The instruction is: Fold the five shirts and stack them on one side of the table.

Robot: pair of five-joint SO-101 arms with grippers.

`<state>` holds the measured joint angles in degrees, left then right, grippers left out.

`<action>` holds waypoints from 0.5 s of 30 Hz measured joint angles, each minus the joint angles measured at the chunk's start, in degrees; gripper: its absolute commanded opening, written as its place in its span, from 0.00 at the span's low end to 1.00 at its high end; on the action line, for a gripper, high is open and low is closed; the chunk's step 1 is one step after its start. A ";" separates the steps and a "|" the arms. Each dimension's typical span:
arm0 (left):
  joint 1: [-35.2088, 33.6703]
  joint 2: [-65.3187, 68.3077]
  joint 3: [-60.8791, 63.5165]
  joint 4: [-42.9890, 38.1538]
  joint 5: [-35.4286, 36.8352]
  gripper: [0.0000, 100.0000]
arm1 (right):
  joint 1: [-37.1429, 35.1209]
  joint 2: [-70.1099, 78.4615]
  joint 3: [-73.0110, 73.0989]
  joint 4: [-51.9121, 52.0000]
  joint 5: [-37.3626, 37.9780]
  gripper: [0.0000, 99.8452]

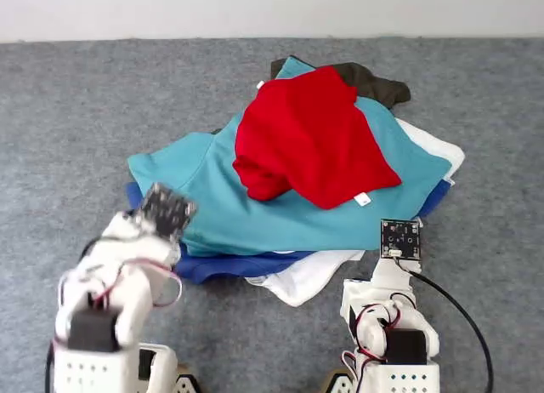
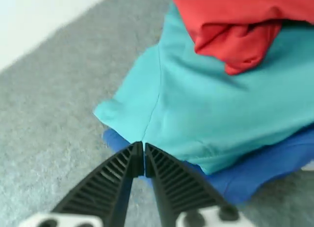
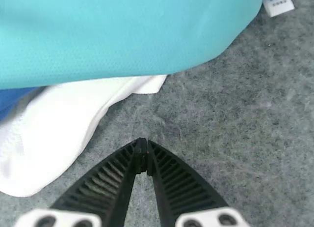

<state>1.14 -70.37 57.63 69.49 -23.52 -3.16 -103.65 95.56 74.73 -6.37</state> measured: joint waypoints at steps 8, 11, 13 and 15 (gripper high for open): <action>12.57 28.40 -20.04 10.73 0.00 0.26 | 0.00 0.00 0.00 0.00 0.00 0.01; 15.12 35.78 -23.56 12.48 2.11 0.36 | 0.00 0.00 0.00 0.00 0.00 0.01; 15.21 40.00 -25.93 12.84 4.75 0.37 | 0.00 0.00 0.00 0.00 0.00 0.01; 15.74 44.13 -28.04 13.01 5.54 0.37 | 0.00 0.00 0.00 0.00 0.00 0.01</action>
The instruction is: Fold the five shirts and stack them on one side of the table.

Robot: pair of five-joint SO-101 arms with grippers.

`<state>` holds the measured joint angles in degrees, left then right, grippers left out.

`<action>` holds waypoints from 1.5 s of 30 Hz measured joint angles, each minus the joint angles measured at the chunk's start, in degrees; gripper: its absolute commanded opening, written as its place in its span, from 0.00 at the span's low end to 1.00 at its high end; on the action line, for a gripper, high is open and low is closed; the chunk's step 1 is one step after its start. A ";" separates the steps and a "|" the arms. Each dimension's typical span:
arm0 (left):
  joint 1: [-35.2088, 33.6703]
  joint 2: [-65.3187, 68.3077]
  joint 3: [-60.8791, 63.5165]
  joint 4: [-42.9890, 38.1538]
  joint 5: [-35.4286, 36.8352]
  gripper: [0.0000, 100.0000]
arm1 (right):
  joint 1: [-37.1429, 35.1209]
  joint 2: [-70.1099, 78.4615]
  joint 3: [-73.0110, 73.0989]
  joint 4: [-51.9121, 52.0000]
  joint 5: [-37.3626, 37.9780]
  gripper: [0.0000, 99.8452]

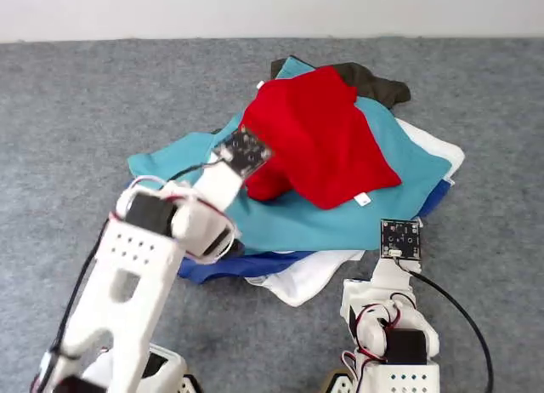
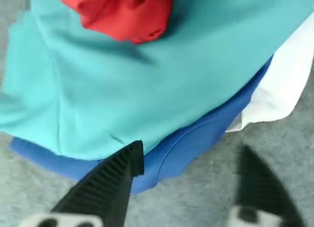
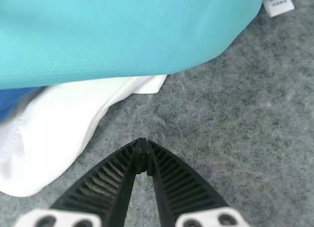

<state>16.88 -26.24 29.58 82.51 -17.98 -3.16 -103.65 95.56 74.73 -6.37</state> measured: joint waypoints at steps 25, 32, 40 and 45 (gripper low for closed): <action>5.71 44.48 -13.63 -14.59 8.53 0.26 | 0.00 0.00 0.00 0.00 0.00 0.01; 10.64 45.01 -13.98 -15.56 9.14 0.02 | 0.00 0.00 0.00 0.00 0.00 0.01; 12.13 43.08 -14.24 -12.92 -1.76 0.01 | 0.00 0.00 0.00 0.00 0.00 0.01; 12.13 32.79 -14.15 -7.47 -4.13 0.01 | 0.00 0.00 0.00 0.00 0.00 0.01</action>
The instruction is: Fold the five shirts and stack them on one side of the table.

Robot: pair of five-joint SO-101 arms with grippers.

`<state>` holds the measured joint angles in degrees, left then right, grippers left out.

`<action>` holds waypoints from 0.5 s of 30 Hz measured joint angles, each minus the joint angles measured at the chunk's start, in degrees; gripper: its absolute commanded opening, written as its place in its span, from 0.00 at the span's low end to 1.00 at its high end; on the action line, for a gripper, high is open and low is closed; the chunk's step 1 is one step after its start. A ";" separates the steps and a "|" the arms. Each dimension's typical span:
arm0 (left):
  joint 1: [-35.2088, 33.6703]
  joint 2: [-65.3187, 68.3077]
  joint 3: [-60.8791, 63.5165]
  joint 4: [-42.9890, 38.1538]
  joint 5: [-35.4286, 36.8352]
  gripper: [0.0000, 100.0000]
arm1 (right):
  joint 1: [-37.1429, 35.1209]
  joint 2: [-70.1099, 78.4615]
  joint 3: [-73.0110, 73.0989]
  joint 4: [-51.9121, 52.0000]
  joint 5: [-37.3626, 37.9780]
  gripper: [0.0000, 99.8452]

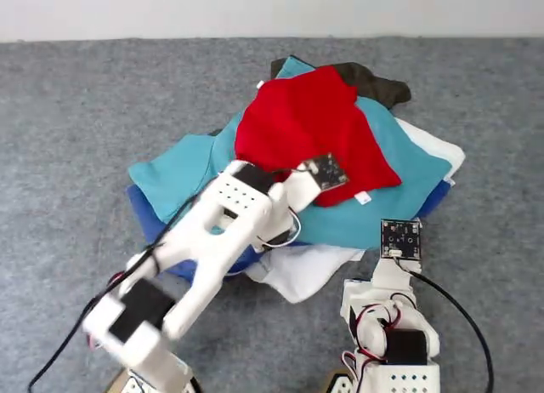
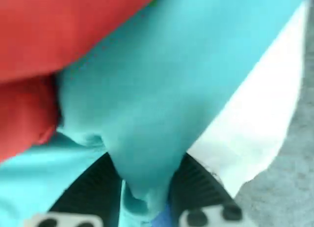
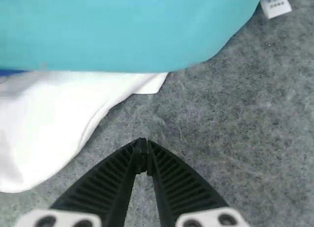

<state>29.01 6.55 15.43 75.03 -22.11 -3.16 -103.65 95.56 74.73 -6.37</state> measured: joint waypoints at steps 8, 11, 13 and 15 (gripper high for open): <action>-1.49 -25.23 0.00 -0.62 0.00 0.01 | 0.00 0.00 0.00 0.00 0.00 0.01; -6.33 -33.41 0.00 -2.81 -0.18 0.01 | 0.00 0.00 0.00 0.00 0.00 0.01; -11.08 -37.36 0.09 -4.04 -0.35 0.01 | 0.00 0.00 0.00 0.00 0.00 0.01; -16.88 -40.26 0.09 -5.19 -0.35 0.01 | 0.00 0.00 0.00 0.00 0.00 0.01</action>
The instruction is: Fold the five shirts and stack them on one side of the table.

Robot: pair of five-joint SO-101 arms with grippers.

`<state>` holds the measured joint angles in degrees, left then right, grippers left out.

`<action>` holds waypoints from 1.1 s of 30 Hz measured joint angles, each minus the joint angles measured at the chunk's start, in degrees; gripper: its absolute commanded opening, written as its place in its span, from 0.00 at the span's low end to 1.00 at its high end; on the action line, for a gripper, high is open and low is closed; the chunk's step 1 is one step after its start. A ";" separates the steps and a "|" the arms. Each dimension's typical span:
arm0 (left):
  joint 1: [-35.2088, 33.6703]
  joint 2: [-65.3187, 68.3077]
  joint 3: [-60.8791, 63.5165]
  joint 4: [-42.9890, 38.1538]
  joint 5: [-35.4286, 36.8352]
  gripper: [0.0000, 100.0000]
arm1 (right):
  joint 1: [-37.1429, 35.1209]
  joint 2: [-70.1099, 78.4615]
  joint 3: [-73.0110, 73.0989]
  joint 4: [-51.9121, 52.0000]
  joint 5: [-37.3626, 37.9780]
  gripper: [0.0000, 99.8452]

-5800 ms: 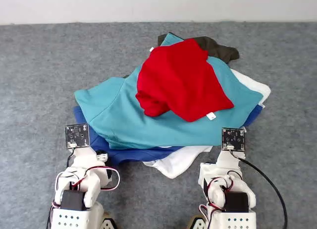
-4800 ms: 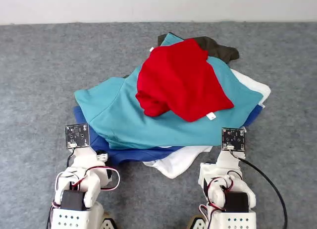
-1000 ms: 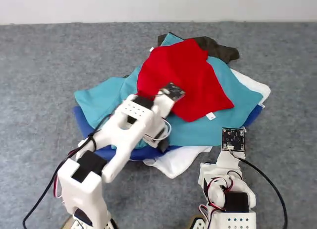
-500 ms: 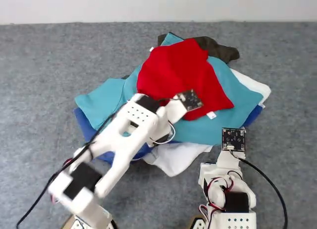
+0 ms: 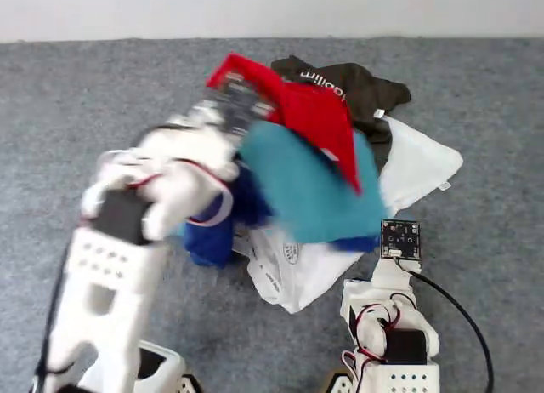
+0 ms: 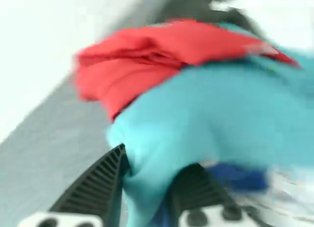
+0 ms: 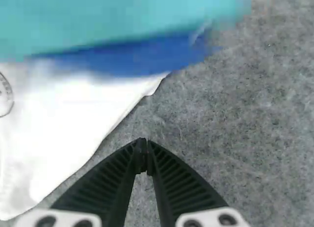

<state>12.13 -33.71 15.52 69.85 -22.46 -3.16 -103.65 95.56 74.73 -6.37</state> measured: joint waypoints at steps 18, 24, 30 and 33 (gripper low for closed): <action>-46.86 -12.40 0.00 -12.22 -0.18 0.01 | 0.00 0.00 0.00 0.00 0.00 0.01; -51.08 -12.66 6.42 -12.31 -0.18 0.01 | 0.00 0.00 0.00 0.00 0.00 0.01; -51.34 -12.66 13.01 -12.31 -0.18 0.06 | 0.00 0.00 0.00 0.00 0.00 0.01; -51.34 -12.66 13.71 -12.13 -0.44 0.20 | 0.00 0.00 0.00 0.00 0.00 0.01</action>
<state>-39.21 -46.37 29.23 57.71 -22.90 -3.16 -103.65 95.56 74.73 -6.37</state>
